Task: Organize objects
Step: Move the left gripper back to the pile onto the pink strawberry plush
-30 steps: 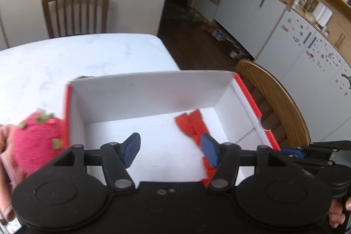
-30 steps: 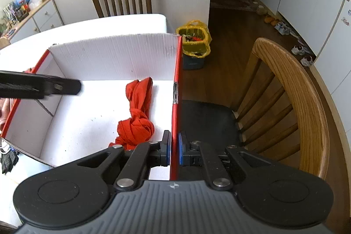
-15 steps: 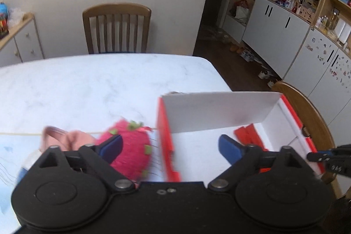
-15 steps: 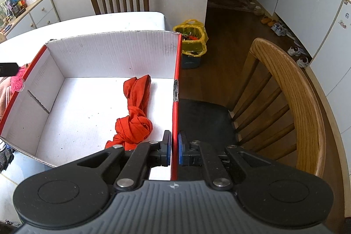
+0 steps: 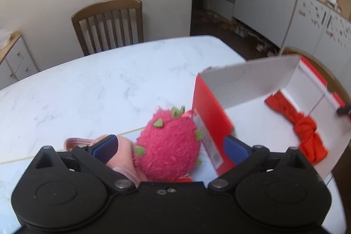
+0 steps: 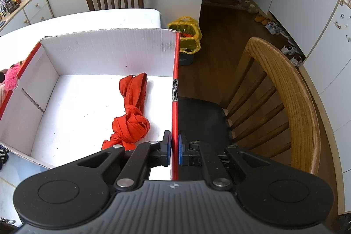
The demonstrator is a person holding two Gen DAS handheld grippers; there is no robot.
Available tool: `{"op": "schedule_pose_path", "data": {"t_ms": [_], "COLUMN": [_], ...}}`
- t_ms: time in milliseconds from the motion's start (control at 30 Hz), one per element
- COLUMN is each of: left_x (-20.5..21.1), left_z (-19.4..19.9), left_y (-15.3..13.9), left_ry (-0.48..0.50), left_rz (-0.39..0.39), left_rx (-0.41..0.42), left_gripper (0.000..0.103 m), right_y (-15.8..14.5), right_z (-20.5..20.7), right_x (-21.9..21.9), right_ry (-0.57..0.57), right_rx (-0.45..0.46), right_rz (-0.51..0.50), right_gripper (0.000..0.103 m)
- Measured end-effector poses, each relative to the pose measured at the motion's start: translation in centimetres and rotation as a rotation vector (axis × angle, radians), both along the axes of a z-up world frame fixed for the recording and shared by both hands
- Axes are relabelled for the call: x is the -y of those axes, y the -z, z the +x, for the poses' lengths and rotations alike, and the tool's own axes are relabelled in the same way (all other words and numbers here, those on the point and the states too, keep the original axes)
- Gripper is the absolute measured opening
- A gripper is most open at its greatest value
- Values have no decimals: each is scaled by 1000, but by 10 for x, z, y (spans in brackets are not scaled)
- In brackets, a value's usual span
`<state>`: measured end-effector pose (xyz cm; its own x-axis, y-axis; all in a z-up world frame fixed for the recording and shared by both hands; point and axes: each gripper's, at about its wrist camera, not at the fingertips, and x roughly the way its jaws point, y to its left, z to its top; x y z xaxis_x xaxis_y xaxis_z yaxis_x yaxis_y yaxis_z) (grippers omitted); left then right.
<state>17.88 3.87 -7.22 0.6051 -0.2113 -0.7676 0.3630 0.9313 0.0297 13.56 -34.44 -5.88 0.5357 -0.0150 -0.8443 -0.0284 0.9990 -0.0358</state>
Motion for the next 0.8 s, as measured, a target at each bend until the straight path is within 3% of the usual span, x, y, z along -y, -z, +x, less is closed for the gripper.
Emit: {"op": "schedule_pose_path", "data": {"t_ms": [333, 633, 800], "left_x": [-2, 0, 4], "left_z": [21, 25, 24], "left_y": [32, 40, 46], "left_ry": [29, 45, 66], "left_rz": [26, 19, 42], "left_rx": [-48, -26, -26], "left_gripper": [102, 98, 81], "right_y": [1, 1, 1], "right_z": [3, 3, 3], "right_x": [-7, -11, -11], "right_ry": [17, 31, 31], "right_rx": [-14, -20, -20], "right_rz": [-33, -44, -46], "right_gripper": [6, 7, 7]}}
